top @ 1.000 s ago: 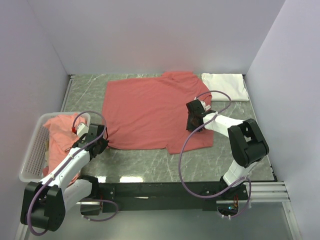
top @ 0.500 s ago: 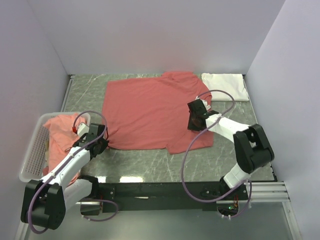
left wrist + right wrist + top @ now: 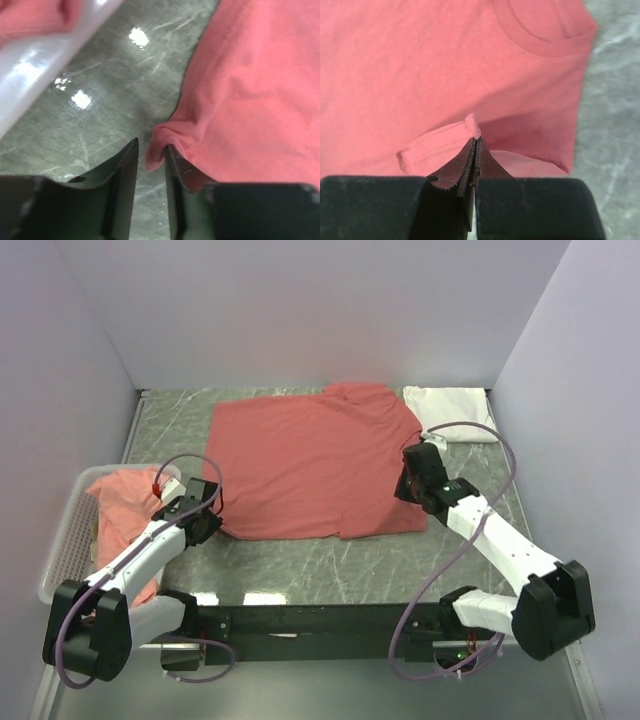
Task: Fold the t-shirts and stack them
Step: Flatten the tshirt out
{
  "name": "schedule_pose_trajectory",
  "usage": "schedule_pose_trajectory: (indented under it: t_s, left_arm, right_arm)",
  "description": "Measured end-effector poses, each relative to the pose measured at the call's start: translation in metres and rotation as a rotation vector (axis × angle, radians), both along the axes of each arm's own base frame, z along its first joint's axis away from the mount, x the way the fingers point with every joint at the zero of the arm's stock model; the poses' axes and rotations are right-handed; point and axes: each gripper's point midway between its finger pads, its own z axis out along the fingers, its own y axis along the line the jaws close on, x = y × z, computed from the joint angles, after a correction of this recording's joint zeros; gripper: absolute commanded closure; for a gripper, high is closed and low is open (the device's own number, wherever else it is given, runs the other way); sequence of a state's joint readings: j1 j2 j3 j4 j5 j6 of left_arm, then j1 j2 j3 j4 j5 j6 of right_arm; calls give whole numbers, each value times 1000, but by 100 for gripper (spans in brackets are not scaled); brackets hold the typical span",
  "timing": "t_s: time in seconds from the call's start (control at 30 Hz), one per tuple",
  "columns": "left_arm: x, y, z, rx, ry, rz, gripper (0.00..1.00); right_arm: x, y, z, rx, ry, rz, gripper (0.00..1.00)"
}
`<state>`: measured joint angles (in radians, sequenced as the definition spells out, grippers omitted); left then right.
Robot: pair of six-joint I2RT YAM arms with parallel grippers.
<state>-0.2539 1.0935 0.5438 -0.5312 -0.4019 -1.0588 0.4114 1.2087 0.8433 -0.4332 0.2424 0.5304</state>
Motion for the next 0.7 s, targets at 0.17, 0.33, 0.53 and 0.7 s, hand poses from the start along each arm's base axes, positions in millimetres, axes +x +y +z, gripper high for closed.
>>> schedule_pose_trajectory:
  t_s: [0.17, 0.33, 0.53, 0.7]
  left_arm:
    - [8, -5, 15, 0, -17, -22, 62]
    - [13, -10, 31, -23, -60, -44, 60]
    - [5, -20, 39, -85, -68, -71, 60]
    - [-1, -26, 37, -130, -49, -58, 49]
  right_arm:
    - [-5, -23, 11, 0, -29, -63, 100]
    - [-6, -42, 8, 1, -27, -122, 100]
    - [-12, -54, -4, -1, 4, -149, 100]
    - [-11, -59, 1, 11, -10, -157, 100]
